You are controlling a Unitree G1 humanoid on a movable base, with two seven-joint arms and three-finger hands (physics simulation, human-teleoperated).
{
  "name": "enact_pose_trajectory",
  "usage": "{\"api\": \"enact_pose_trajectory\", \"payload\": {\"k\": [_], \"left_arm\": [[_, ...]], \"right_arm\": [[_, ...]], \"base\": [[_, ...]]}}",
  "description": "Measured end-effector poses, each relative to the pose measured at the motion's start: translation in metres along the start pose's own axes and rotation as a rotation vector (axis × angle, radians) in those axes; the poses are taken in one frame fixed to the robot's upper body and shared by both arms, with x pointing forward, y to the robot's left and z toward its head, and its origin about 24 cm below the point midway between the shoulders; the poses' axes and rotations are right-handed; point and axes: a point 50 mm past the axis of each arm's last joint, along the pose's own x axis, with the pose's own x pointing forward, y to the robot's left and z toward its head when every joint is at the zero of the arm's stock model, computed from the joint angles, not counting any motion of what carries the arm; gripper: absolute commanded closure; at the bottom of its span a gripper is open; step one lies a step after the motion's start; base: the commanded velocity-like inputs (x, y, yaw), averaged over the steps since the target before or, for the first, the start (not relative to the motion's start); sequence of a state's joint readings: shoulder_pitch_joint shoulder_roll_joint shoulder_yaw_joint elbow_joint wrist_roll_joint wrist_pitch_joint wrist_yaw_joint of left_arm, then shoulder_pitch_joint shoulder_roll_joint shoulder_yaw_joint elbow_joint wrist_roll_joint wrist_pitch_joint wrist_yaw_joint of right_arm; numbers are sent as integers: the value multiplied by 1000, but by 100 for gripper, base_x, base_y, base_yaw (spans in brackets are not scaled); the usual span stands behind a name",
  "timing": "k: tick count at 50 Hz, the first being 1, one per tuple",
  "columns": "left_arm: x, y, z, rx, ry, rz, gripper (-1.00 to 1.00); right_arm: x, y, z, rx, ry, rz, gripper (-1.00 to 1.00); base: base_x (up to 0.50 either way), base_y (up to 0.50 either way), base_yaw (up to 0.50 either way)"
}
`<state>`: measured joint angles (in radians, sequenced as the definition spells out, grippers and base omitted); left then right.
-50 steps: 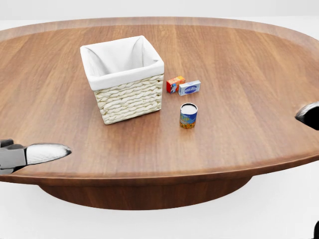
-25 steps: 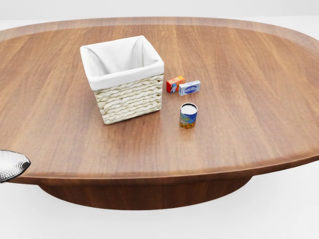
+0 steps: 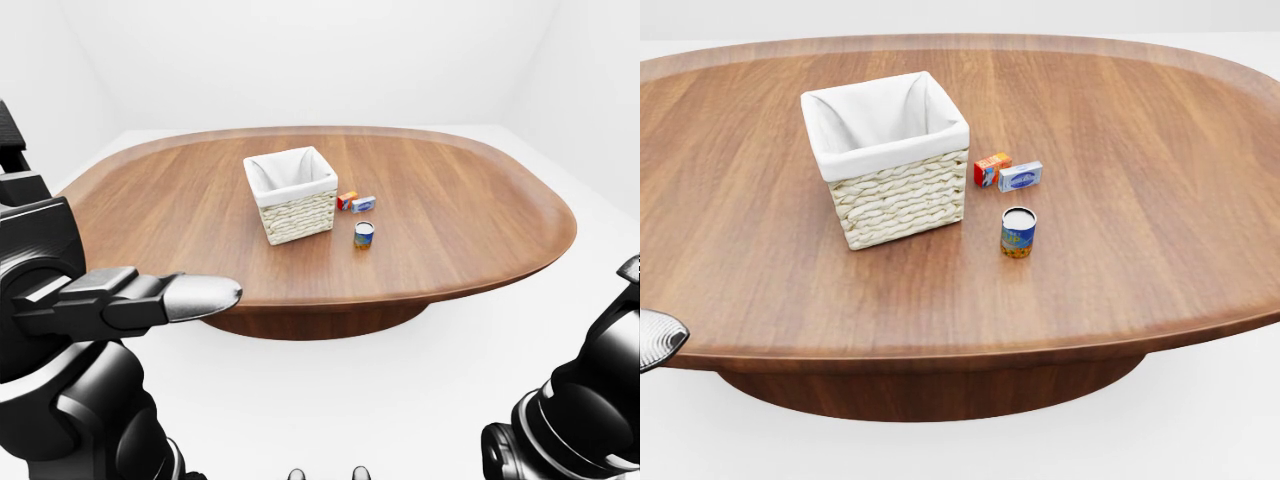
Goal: Pick up the alphabet soup and put it in the basket.
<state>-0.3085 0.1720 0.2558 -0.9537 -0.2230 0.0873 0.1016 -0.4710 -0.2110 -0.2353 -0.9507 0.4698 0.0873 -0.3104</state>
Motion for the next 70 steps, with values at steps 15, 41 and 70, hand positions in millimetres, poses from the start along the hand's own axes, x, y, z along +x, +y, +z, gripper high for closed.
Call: {"api": "enact_pose_trajectory", "payload": {"k": [15, 41, 70], "left_arm": [[-1, -2, 1, 14, -2, -18, -100], [-2, -6, -1, 22, 7, -48, -100], [-2, -7, 1, -6, -3, -47, -100]], "right_arm": [[-3, 2, -3, -34, 8, 19, -100], [-7, 6, -4, -52, 11, 45, -100], [-8, 8, -6, -77, 11, 66, -100]], "base": [[10, 0, 0], [50, 0, 0], [50, 0, 0]]}}
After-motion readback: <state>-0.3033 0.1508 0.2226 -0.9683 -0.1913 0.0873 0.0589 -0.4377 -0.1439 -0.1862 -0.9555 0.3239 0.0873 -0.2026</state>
